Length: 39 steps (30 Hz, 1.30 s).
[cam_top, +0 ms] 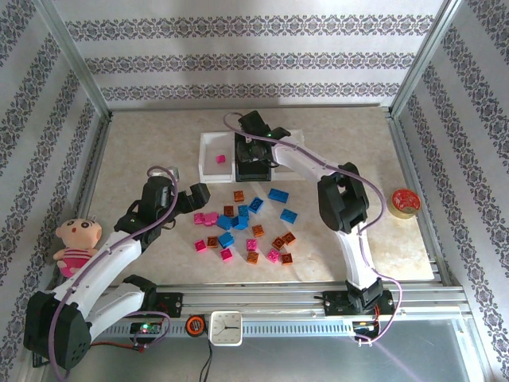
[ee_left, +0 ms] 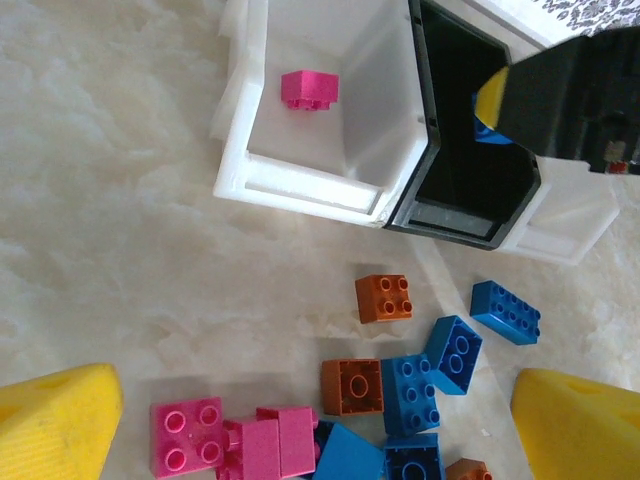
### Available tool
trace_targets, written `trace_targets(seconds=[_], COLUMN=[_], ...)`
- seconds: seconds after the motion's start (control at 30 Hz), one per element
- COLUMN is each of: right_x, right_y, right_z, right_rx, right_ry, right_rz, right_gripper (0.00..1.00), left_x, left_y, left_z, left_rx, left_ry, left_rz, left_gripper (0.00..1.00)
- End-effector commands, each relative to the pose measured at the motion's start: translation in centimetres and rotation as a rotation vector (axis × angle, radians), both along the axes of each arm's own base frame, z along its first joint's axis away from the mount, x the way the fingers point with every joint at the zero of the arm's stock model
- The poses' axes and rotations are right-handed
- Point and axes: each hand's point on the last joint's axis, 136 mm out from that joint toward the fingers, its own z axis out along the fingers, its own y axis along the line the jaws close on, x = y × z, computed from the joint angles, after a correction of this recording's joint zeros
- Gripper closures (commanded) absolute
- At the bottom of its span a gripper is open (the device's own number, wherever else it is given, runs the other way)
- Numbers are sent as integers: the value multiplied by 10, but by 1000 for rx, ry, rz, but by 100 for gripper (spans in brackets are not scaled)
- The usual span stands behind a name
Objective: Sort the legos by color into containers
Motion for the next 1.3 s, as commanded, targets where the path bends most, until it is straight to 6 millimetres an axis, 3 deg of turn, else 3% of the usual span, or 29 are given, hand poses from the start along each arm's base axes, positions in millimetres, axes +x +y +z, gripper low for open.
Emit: trace_targets(seconds=[0.0,0.07,0.2,0.3,0.4,0.53,0.73,0.83,1.0,1.27], right_x=[6,9,8,-5,-34,-84,-155,-178,-193,-190], right_y=[-5,-4,-2,-6,-20,-50,-103,-116,-126,-123], right_z=[-4,-1,28,50,55,39,-10,-33,-62,-82], right_rx=[-59,-45,1,36,58,60,28,41,44,92], right_ry=[9,7,-33,-59,-51,-18,98,153,197,222], right_rz=[-25,-31,-30,-28,-33,-56,-147,-207,-311,-412], right_gripper=[48,40,27,24,22,20,18,18,18,19], left_x=[3,3,2,2,1,-1,-3,-3,-4,-6], left_y=[5,4,2,0,-2,-3,-4,-3,-2,-2], left_z=[3,4,6,9,9,2,-7,-10,-12,-12], left_rx=[3,2,2,-4,-15,-30,-55,-57,-59,-63], left_ry=[-24,-24,-28,-38,-42,-35,-26,-21,-14,-14], left_rz=[14,8,-4,-16,-26,-24,-20,-13,-6,-8], left_gripper=[1,0,0,0,0,0,0,0,1,1])
